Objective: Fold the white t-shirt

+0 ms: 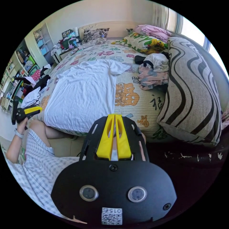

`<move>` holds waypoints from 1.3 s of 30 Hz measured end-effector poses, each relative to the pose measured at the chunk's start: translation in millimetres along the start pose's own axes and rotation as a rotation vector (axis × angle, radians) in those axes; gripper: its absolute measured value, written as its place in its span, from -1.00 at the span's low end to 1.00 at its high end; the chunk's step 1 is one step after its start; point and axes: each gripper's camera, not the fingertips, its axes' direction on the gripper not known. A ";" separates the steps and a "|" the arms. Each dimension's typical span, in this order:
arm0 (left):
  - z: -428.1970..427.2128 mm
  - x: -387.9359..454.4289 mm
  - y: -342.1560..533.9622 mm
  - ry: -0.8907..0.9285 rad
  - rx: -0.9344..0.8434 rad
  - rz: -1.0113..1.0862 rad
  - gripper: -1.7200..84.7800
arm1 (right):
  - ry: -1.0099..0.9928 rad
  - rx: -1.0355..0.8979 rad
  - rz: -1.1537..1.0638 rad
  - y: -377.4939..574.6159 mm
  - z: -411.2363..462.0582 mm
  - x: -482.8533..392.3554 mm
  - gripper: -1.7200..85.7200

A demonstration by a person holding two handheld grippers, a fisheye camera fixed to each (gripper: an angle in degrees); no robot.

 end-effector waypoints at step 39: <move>215.9 141.2 -592.7 0.442 0.198 0.277 -0.75 | -0.235 0.120 0.163 -220.9 123.9 101.9 -0.76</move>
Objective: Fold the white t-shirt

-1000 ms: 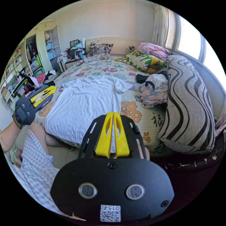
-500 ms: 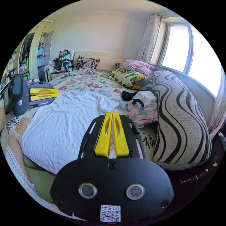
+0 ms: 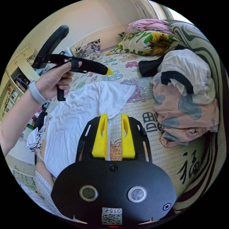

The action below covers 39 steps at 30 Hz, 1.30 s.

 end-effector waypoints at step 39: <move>-103.2 -386.0 125.2 0.410 0.401 -0.528 -0.96 | -0.125 -0.052 -0.414 -208.3 -35.8 -84.0 -0.93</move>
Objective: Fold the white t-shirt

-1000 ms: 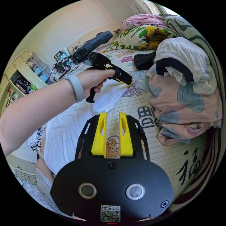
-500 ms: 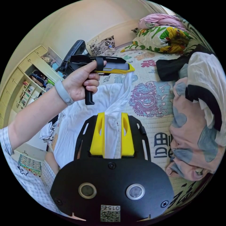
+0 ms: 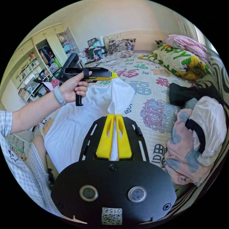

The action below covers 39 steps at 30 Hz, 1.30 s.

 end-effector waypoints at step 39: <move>-535.1 -139.1 241.5 -0.474 0.322 -0.379 -0.82 | -0.118 -0.216 -0.146 -243.5 28.8 -232.3 -0.97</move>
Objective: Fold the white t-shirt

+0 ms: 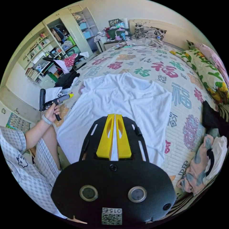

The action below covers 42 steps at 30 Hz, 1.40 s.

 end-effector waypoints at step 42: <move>-53.4 165.4 2.3 0.165 -0.082 0.463 -0.97 | -0.186 -0.015 0.238 -198.1 7.5 39.6 -0.97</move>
